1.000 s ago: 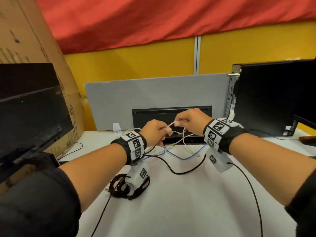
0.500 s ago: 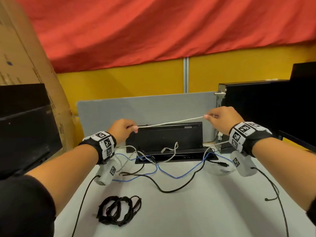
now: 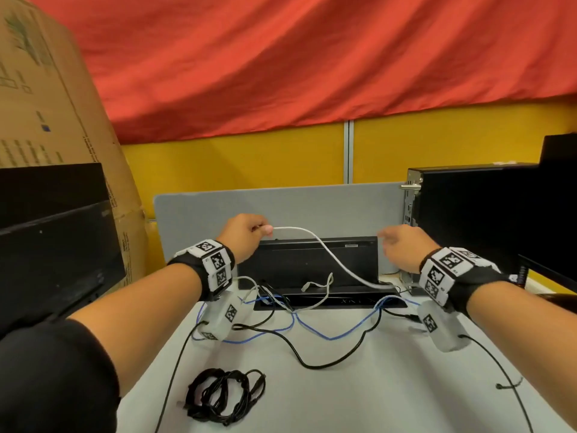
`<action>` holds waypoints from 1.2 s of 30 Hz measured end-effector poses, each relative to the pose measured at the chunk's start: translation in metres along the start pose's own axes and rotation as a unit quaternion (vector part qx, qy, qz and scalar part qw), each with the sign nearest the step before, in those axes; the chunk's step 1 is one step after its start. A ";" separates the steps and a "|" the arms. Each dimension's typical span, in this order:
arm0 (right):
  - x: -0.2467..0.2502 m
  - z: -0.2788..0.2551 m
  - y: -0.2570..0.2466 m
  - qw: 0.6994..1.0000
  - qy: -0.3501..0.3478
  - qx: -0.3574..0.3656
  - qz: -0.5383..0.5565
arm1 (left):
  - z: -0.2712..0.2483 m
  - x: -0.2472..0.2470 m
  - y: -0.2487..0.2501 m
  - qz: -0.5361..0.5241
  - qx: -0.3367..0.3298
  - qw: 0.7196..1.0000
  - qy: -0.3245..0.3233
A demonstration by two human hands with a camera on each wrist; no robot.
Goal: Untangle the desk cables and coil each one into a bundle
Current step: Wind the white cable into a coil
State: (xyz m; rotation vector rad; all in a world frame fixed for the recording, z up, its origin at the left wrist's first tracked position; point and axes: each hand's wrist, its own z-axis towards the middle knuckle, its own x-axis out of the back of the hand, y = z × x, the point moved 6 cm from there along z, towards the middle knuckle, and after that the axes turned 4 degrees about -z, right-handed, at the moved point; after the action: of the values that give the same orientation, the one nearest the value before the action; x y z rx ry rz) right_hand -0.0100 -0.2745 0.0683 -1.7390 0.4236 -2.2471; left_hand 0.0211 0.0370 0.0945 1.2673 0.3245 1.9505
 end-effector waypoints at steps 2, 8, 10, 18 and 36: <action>-0.001 -0.009 -0.037 0.995 -0.007 0.067 0.067 | -0.001 -0.014 0.018 -0.002 -0.024 0.999 -0.025; -0.015 -0.027 -0.106 0.956 -0.050 0.124 0.261 | -0.007 -0.039 0.051 -0.012 -0.072 0.996 -0.052; -0.014 -0.025 -0.105 0.967 -0.009 0.122 0.225 | -0.010 -0.039 0.053 -0.014 -0.073 0.995 -0.063; 0.000 -0.022 -0.067 0.988 0.088 0.090 0.085 | -0.017 -0.031 0.030 0.017 -0.032 0.993 -0.115; -0.080 -0.053 -0.020 0.990 -0.102 0.070 -0.071 | -0.077 -0.071 0.040 -0.550 0.115 0.782 -0.270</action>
State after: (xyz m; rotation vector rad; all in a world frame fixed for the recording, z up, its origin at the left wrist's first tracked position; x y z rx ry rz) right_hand -0.0427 -0.2223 -0.0075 -1.9531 0.0981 -2.1037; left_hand -0.0489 -0.0260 0.0347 1.2698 0.7950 0.5293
